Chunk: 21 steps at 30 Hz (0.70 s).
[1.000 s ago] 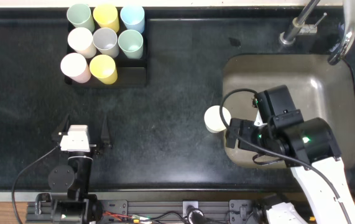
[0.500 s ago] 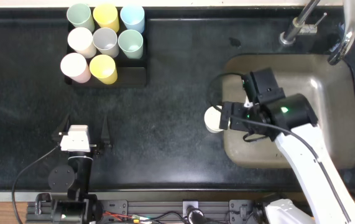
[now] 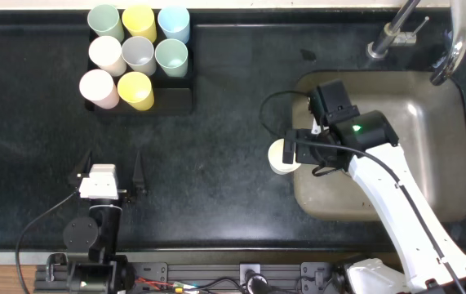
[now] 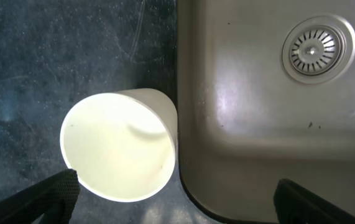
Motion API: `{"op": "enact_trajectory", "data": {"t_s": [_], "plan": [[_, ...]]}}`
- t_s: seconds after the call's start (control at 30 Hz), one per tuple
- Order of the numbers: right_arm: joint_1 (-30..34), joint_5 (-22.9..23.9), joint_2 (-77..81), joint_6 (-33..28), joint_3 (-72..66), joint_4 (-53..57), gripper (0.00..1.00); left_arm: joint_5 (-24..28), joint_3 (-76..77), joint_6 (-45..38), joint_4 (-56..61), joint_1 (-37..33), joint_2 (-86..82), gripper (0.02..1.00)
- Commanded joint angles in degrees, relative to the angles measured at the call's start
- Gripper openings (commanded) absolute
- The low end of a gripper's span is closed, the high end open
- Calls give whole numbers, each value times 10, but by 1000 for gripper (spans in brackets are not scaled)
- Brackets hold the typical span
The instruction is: Store Cups
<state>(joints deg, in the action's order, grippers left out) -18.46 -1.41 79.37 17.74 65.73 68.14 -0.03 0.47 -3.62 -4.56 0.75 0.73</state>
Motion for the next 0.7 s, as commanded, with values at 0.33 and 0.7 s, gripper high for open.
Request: {"op": "enact_trajectory", "data": {"t_s": [0.33,0.7], "plan": [[7,-16,2,-16,-58,-48,998,0,0,-13,-3,3,-6,1000],[12,-16,30,-26,-60,-68,996,0,0,-13,-3,3,-6,1000]]}}
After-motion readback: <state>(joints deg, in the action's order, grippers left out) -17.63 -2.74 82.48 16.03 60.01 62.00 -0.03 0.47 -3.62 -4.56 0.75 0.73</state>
